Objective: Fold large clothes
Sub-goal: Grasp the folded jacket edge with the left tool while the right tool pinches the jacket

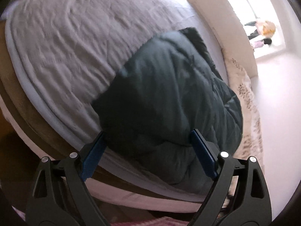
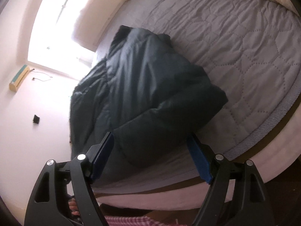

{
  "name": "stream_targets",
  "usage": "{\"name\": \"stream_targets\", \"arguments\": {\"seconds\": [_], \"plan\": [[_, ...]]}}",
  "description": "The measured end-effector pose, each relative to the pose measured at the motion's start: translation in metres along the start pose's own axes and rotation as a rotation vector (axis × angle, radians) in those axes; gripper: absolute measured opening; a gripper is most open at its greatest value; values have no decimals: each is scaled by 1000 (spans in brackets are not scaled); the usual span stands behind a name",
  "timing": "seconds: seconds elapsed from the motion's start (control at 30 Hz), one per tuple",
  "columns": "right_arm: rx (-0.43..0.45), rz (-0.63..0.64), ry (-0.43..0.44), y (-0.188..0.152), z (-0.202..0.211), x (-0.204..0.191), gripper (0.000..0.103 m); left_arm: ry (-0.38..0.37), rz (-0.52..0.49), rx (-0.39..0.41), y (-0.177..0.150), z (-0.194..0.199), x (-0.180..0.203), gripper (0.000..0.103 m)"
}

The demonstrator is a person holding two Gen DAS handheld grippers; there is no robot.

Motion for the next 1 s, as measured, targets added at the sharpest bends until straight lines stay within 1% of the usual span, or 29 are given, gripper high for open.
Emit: {"name": "stream_targets", "arguments": {"seconds": [0.07,0.17,0.2,0.23,0.27,0.3,0.33,0.37,0.4,0.47,0.5,0.57,0.67,0.77,0.9,1.0], "plan": [[8,2,2,-1,-1,1,77,-21,24,-11,0,-5,1,88],[19,2,8,2,-4,-1,77,6,2,48,5,-8,9,87],[28,-2,12,4,-4,-1,77,14,-6,58,6,-7,11,84],[38,-7,15,5,-5,-1,77,23,-18,75,8,-8,13,73],[48,-13,17,8,-7,0,73,24,-24,76,10,-8,15,61],[47,-20,13,10,-10,1,60,19,-32,79,11,-7,17,54],[43,-27,18,12,-11,4,54,13,-45,86,11,-5,20,41],[38,-36,30,13,-11,5,46,13,-64,93,12,-1,23,30],[37,-39,38,13,-10,7,38,21,-90,100,11,2,27,27],[43,-17,28,11,-4,4,31,75,-172,127,5,9,38,21],[49,4,14,9,0,0,28,92,-194,137,5,11,42,21],[62,33,-5,7,7,-6,24,127,-243,161,0,20,49,19],[73,65,-25,-1,19,-14,23,138,-279,168,-8,33,53,19],[55,57,-23,-11,28,-8,23,143,-296,151,-17,43,46,19],[31,54,-41,-29,32,2,23,165,-309,138,-30,45,29,19],[22,49,-52,-23,27,3,23,178,-311,138,-35,43,20,20]]}}
Point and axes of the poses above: each gripper's, at about its wrist camera, not at the fingertips, and z roughly against the way its jaws point, x to its right, y to its top, the point moved 4 cm from there along -z, roughly the way its jaws point, and after that the axes turned 7 degrees about -x, right-handed, at the moved point
